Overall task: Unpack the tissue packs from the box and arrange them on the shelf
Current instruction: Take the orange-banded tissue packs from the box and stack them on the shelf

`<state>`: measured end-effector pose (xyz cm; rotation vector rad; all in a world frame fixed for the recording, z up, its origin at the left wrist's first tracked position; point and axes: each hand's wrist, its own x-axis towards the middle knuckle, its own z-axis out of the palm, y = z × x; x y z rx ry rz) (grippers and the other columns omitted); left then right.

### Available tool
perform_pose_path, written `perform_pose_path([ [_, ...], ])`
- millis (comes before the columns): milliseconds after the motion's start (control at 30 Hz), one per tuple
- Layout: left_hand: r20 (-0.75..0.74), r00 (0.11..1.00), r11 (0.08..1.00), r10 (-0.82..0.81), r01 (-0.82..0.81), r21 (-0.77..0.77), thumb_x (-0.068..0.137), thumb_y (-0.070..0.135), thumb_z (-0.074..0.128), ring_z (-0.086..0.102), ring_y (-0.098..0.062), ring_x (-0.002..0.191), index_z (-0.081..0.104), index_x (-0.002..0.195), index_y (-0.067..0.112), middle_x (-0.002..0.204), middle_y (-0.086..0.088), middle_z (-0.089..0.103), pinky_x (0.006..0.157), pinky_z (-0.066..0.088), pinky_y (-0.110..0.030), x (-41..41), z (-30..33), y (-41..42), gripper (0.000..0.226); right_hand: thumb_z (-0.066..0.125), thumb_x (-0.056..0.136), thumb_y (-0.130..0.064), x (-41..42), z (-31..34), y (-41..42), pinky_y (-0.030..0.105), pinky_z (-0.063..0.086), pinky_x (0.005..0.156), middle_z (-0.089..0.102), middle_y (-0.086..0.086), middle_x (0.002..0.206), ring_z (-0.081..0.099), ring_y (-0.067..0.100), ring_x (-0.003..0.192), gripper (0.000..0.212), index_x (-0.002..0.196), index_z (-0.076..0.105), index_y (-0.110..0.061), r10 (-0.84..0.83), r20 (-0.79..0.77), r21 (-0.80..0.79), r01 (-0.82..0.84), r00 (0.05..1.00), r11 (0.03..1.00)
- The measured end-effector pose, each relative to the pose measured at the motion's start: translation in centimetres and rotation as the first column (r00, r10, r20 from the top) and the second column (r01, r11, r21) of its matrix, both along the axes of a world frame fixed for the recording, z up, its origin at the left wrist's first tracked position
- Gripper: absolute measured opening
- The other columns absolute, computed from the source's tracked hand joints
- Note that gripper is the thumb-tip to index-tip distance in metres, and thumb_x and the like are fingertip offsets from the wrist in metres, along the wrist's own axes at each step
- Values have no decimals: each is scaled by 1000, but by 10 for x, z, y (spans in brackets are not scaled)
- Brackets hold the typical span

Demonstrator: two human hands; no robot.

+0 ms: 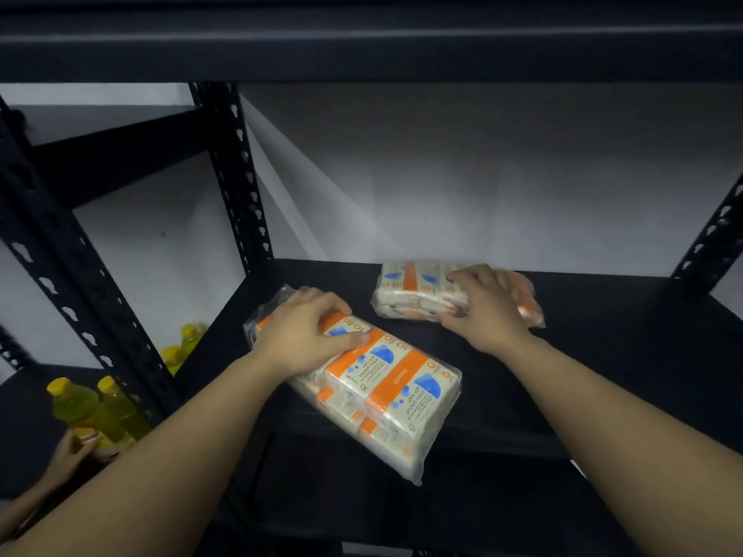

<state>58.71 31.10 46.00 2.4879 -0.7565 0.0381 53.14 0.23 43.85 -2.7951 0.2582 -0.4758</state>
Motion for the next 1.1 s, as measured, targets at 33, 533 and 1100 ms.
perform_pose_path([
  [33,-6,1000,1000,8,-8,-5,76,73,72,52,-6,111,63,113,43,114,20,55,97,47,-37,1,0,-1,48,76,85,-45,13,0,1,46,39,111,41,3,148,39,28,134,73,149,46,-26,6,-4,-23,-6,1000,1000],
  [533,12,999,999,46,-45,-25,69,85,63,50,-8,114,61,110,46,116,20,56,99,45,-38,7,-9,-1,57,68,93,-52,78,19,-5,41,26,120,35,3,163,32,29,148,77,158,36,-28,81,-149,-71,-92,986,993],
  [1100,-45,986,927,162,-137,348,72,92,54,39,-33,137,53,143,34,144,-3,50,108,30,-53,4,28,4,91,84,60,-75,-33,50,97,41,45,109,46,-13,145,49,13,127,118,157,24,-43,375,-413,164,-337,830,927],
])
